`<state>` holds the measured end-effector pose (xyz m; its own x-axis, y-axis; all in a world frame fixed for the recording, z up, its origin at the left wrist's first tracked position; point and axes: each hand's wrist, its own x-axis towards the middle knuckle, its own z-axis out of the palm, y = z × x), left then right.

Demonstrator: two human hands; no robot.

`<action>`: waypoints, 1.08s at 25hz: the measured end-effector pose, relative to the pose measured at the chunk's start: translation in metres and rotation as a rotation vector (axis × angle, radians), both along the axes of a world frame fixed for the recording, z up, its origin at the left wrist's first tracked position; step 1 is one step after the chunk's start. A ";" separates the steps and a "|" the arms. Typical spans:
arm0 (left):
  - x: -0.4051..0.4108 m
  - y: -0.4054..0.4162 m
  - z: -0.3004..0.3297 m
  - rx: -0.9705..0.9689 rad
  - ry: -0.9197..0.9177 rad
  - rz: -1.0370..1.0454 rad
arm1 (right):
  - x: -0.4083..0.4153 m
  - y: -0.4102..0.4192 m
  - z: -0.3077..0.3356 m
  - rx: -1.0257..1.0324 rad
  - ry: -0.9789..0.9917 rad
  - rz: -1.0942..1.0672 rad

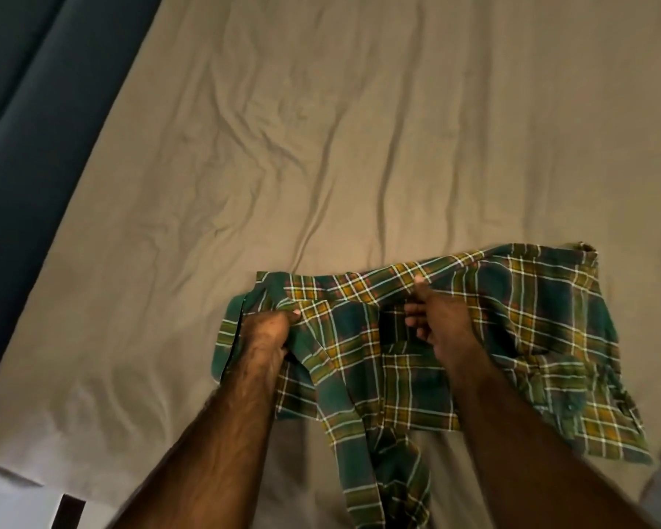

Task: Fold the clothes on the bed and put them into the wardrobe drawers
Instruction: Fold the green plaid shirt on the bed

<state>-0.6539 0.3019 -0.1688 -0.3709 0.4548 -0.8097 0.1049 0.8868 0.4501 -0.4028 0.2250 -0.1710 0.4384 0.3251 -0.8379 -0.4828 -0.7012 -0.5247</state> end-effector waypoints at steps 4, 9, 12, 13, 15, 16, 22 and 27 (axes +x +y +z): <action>-0.014 0.002 -0.013 0.103 -0.010 0.026 | -0.006 0.027 -0.019 0.049 -0.041 -0.042; -0.050 0.001 -0.022 0.178 0.162 0.056 | -0.051 -0.020 -0.027 -0.120 -0.018 0.008; -0.062 0.005 -0.027 0.171 0.301 -0.006 | -0.067 -0.045 -0.020 -0.223 0.069 -0.002; -0.063 0.003 -0.026 0.170 0.329 -0.032 | -0.062 -0.047 -0.017 -0.202 0.062 -0.069; -0.063 0.001 -0.022 0.183 0.356 -0.048 | -0.037 -0.043 -0.015 -0.113 0.049 -0.289; -0.066 0.001 -0.019 0.188 0.338 -0.037 | -0.023 -0.038 -0.013 -0.067 0.009 -0.384; -0.049 -0.012 -0.002 0.210 0.575 -0.228 | 0.070 -0.039 -0.047 -0.127 -0.333 -0.229; -0.035 -0.007 0.004 0.191 0.675 -0.187 | 0.113 -0.037 -0.031 0.011 -0.298 -0.495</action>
<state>-0.6887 0.2945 -0.1646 -0.6637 0.6703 -0.3320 0.5570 0.7391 0.3788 -0.2897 0.1880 -0.2024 0.7572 0.0287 -0.6526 -0.5823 -0.4231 -0.6942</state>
